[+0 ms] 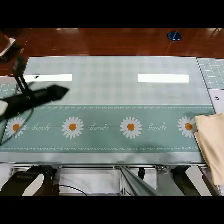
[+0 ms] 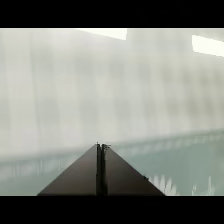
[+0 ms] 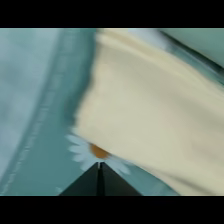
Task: Fold the shirts.
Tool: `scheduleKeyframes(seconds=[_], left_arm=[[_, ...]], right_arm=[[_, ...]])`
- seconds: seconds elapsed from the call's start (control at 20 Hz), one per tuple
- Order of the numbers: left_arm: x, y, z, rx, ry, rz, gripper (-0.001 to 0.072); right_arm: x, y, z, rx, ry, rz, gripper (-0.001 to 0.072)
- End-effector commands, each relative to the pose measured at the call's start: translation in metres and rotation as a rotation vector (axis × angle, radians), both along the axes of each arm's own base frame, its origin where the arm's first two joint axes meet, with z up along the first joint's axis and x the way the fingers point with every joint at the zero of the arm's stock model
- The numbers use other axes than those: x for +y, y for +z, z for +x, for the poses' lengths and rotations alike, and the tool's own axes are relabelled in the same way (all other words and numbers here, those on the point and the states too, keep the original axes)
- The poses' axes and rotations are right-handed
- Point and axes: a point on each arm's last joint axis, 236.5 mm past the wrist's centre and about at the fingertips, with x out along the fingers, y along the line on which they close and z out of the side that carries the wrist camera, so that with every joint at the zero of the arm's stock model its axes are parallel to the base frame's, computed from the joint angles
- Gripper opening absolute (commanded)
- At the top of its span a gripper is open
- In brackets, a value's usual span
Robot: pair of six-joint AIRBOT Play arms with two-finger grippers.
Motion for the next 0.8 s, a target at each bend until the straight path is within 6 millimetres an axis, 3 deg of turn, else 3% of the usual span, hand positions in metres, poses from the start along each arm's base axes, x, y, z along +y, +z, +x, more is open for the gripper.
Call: scheduleKeyframes(seconds=[0.0,0.05,0.1,0.15,0.2,0.35,0.45,0.55,0.75], left_arm=[[-0.005,0.091,0.054,-0.166,-0.020,-0.001,0.0024],[-0.027,0.103,0.058,-0.170,-0.091,0.002,0.0024],[-0.046,0.101,0.056,-0.155,-0.164,0.030,0.0024],[-0.062,0.084,0.051,-0.124,-0.230,0.099,0.0024],[-0.066,0.058,0.047,-0.067,-0.248,0.165,0.0024],[-0.033,-0.046,0.033,0.177,-0.162,0.370,0.0025],[-0.014,-0.096,0.018,0.298,-0.140,0.408,0.0025],[-0.005,-0.100,0.019,0.315,-0.121,0.404,0.0025],[-0.005,-0.089,0.027,0.281,-0.109,0.400,0.0025]], right_arm=[[0.125,0.059,0.140,-0.386,0.446,-0.007,0.0019],[0.174,0.055,0.159,-0.394,0.586,-0.044,0.0019],[0.213,0.046,0.170,-0.386,0.697,-0.090,0.0019],[0.246,0.030,0.177,-0.348,0.791,-0.148,0.0019],[0.261,0.008,0.180,-0.272,0.837,-0.215,0.0020],[0.255,-0.080,0.175,0.050,0.861,-0.366,0.0019],[0.243,-0.123,0.164,0.219,0.865,-0.343,0.0019],[0.237,-0.135,0.162,0.261,0.855,-0.332,0.0019],[0.238,-0.131,0.165,0.241,0.850,-0.335,0.0020]])
